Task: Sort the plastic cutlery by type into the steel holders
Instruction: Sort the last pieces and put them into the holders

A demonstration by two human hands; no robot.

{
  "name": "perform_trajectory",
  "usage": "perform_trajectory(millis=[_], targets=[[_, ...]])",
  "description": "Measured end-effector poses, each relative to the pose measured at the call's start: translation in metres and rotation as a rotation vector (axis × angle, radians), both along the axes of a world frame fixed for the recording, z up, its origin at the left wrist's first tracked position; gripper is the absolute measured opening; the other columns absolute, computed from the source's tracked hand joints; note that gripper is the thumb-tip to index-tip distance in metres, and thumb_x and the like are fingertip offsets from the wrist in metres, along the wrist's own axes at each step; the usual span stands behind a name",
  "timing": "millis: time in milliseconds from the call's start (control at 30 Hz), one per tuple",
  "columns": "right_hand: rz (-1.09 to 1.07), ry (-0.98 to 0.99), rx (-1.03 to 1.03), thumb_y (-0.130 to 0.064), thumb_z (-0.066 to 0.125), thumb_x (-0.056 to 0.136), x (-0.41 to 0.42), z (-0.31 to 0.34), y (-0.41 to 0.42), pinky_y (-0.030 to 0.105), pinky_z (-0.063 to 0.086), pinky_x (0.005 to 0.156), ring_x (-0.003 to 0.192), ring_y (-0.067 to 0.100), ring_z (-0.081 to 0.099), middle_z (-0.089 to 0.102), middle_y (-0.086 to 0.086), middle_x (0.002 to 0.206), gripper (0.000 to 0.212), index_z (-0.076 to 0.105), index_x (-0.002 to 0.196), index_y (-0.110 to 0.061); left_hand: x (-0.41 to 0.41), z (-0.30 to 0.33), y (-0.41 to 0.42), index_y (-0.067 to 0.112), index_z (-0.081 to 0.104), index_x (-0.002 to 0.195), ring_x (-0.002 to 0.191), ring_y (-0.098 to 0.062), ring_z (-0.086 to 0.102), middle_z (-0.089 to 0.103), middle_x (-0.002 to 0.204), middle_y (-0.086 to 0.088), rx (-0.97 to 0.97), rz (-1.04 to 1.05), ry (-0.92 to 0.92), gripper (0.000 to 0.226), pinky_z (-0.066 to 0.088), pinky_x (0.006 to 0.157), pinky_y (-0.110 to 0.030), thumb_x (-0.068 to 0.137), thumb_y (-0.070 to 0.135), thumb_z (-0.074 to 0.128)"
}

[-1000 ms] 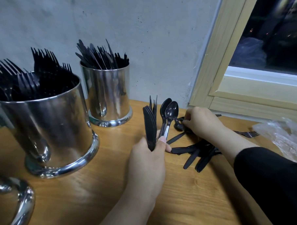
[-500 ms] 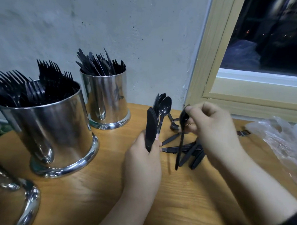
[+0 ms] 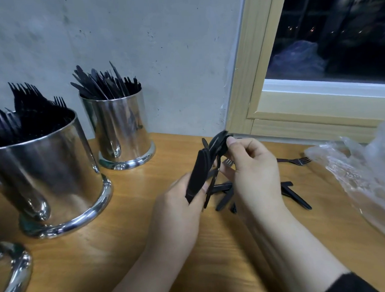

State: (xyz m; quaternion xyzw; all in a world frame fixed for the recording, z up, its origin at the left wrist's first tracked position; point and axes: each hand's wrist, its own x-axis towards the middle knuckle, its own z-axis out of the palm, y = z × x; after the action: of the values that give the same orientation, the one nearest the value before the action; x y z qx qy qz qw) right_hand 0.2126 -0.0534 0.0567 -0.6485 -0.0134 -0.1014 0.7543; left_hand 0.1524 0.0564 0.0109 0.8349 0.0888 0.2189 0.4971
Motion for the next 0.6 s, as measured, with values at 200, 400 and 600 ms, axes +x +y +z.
perform_trajectory(millis=[200,400,600], targets=[[0.061,0.079,0.228,-0.022,0.064,0.098,-0.001,0.000,0.006,0.049,0.060,0.088,0.079,0.014,0.060,0.062,0.012,0.087,0.020,0.063,0.082,-0.010,-0.003,0.006,-0.003,0.050,0.058,0.077,0.080,0.013,0.059,0.063,0.083,0.038,-0.007,-0.024,0.022,0.027,0.041,0.063,-0.006,0.094,0.032,0.068],[0.086,0.098,0.262,-0.023,0.065,0.098,-0.001,0.000,0.007,0.038,0.062,0.084,0.080,0.015,0.063,0.065,0.014,0.091,0.019,0.065,0.084,-0.009,-0.002,0.005,-0.002,0.040,0.064,0.075,0.061,-0.010,0.061,0.066,0.065,0.000,-0.127,-0.077,0.061,0.019,0.042,0.055,-0.017,0.094,0.035,0.068],[0.044,-0.016,-0.241,-0.034,0.062,0.099,0.026,-0.003,-0.013,0.039,0.061,0.081,0.085,0.015,0.073,0.073,-0.001,0.089,0.022,0.072,0.090,-0.016,-0.001,0.004,0.005,0.024,0.069,0.083,0.053,-0.014,0.047,0.053,0.058,0.004,-0.459,-0.044,0.089,0.021,0.041,0.058,-0.034,0.098,0.037,0.061]])
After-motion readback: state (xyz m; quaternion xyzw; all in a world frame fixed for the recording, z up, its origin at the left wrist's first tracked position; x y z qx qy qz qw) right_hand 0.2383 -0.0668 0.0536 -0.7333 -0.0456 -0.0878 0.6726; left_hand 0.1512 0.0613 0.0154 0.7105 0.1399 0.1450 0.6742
